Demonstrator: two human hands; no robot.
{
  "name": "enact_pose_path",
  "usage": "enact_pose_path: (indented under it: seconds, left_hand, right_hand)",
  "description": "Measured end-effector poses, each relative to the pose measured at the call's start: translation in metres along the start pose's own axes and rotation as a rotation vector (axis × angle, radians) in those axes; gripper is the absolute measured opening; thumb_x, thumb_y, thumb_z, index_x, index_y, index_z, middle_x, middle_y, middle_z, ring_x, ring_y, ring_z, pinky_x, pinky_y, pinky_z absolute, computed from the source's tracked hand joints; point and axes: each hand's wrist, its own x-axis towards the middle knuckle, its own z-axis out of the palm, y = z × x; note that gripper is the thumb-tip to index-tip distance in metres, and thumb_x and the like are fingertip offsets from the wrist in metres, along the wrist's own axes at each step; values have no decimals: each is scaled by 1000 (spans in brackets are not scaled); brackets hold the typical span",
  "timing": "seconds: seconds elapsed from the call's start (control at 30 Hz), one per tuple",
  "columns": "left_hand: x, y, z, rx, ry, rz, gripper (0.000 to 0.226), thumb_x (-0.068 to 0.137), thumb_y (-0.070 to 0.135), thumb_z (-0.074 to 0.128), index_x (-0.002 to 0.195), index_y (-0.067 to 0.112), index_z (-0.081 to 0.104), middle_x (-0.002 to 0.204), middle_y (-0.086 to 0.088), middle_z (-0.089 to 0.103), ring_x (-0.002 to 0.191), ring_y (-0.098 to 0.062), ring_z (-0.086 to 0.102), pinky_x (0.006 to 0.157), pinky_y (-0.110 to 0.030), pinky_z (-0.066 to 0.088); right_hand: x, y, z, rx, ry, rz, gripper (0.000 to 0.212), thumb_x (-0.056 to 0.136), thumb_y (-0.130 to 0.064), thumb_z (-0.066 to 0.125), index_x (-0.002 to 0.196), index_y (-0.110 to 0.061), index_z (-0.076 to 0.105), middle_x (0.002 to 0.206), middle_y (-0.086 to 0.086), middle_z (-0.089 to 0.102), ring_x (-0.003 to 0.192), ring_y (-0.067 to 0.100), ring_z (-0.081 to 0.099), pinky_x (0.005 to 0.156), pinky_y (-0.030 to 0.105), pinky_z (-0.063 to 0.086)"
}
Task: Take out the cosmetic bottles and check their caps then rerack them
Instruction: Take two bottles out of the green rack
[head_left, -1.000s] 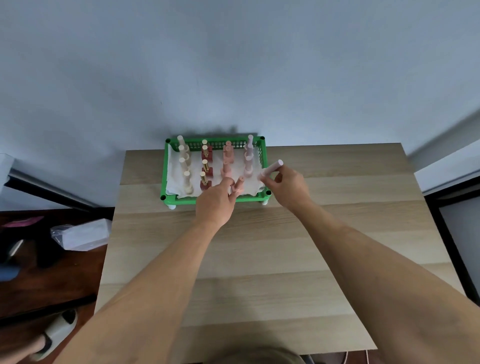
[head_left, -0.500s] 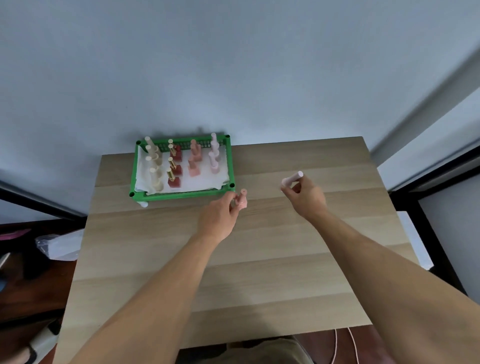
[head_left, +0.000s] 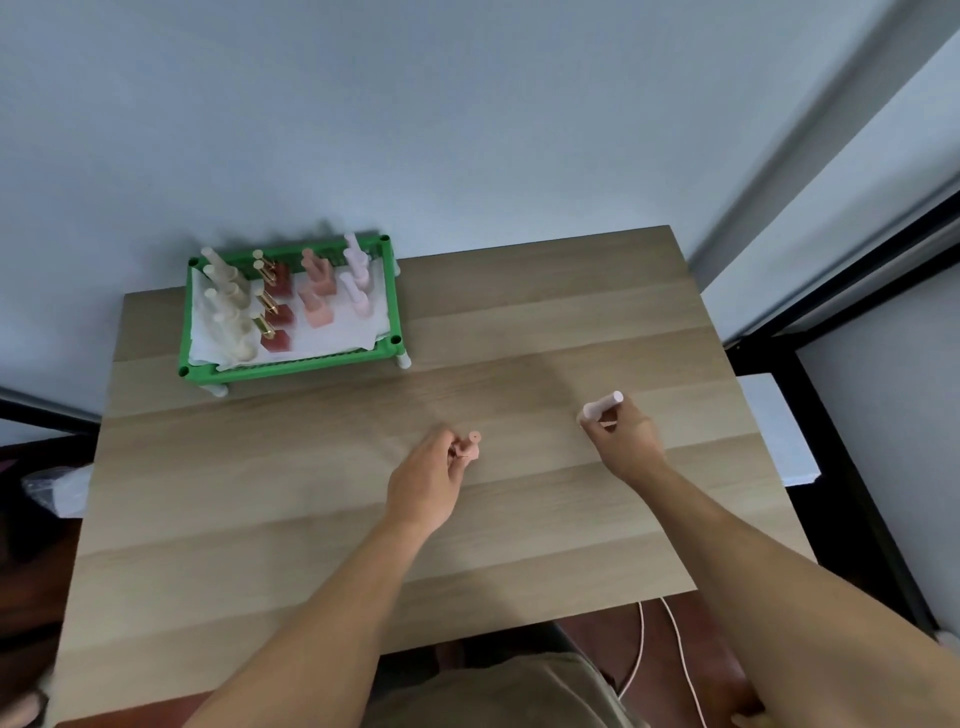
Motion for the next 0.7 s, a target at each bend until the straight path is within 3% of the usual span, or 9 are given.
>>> enact_pose_path:
  seconds: [0.1,0.23,0.47,0.7]
  left_hand:
    - [-4,-2,4,-68,11,-58,5,97,30,55,98,34,53,98,18,61,89,-9,63,66,-30,45]
    - [-5,-5,7,-90,8,-95,7,98,29,56,102,34,54,102,18,62,90,-8,64,71,-31,50]
    - [-7,-4,8,-111,20,-120,7,99,33,55,105,33,57,106,20,63,91,-4,63,75,-31,52]
    - [-11,0,8,-121,28,-121,9,97,31,59,103,36,56,103,21,59,88,-2,60,70,-28,48]
  right_hand:
    - [-6,11,8,33,-12,24,35,92,-53,56,100,-19,54,89,-7,70,84,17,67,71,34,53]
    - [-14,16,19,40,14,8,31,90,-52,54,89,-21,50,72,-7,67,72,13,66,60,31,50]
    - [-17,18,30,46,24,-30,30,91,-53,55,90,-23,51,78,-9,66,73,4,63,62,29,49]
    - [-17,21,30,69,20,-80,24,92,-41,64,92,-20,52,87,-7,63,73,2,61,61,24,44]
